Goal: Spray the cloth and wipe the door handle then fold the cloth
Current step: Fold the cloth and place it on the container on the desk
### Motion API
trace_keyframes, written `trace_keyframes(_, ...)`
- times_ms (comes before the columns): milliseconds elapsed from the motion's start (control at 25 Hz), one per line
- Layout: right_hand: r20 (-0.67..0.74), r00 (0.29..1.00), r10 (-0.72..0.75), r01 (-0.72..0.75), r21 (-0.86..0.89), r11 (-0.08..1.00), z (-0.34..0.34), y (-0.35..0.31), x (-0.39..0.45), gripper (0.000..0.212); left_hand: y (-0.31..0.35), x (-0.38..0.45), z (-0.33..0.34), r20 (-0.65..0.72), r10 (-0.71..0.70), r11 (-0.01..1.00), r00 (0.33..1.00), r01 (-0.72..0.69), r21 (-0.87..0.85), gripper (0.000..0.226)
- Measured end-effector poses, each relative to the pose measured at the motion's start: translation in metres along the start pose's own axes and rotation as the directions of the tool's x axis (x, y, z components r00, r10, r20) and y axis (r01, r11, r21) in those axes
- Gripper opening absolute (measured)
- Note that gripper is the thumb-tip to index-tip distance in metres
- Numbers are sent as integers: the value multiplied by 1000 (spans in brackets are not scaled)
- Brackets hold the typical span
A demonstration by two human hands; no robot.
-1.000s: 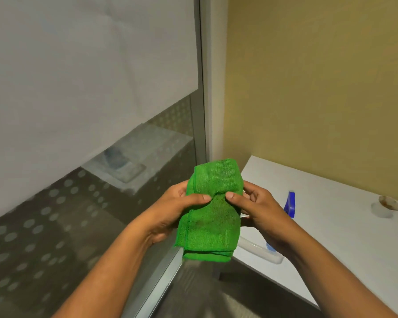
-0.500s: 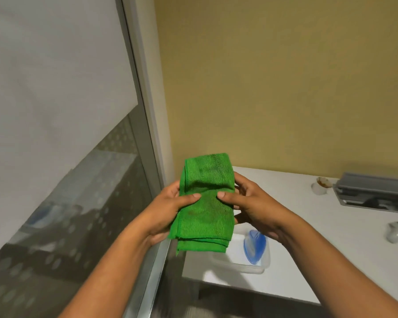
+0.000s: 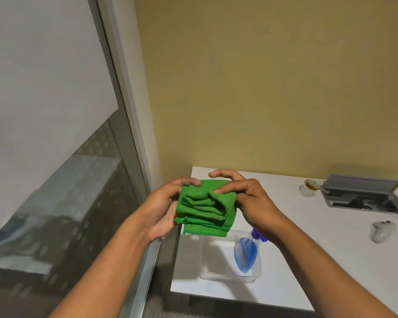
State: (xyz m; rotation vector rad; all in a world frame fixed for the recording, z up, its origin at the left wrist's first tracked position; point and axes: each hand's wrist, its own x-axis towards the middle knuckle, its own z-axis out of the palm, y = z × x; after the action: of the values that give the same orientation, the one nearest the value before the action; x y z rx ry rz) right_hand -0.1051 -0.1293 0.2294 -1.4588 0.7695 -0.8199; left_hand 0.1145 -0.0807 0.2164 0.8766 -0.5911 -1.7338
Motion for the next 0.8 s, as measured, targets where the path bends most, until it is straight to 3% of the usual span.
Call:
trace_keyframes(120, -28, 998, -54, 52, -85, 995, -2, -5, 0, 76, -2, 0, 8, 117, -53, 996, 992, 61, -66, 28)
trace_keyframes(200, -43, 999, -22, 20, -40, 999, -5, 0, 0, 68, -7, 4, 14, 64, -10, 999, 998, 7, 44, 21)
trace_keyframes(320, -89, 989, 122, -76, 399, 914, -6, 8, -5, 61, -15, 11, 13, -54, 213, 950, 976, -194, 246, 63)
trace_keyframes(360, -84, 983, 165, -102, 497, 861, -6, 9, -9, 63, -15, 13, 14, -62, 285, 924, 956, -257, 283, 72)
trace_keyframes(400, -81, 977, 199, -135, 490, 861, -5, 10, -12, 61, -16, 15, 15, -59, 339, 901, 939, -305, 308, 79)
trace_keyframes(520, -104, 969, 224, -190, 264, 946, 4, 20, -19, 58, -26, 19, 14, -131, 372, 900, 919, -323, 291, 87)
trace_keyframes(680, -252, 915, 314, -279, 166, 946, 3, 44, -36, 54, -58, 19, -7, -155, 76, 984, 985, -49, 172, 76)
trace_keyframes(800, -405, 891, 205, -325, -254, 911, 9, 75, -54, 43, -89, 24, -28, -186, -37, 996, 982, 51, 68, 72)
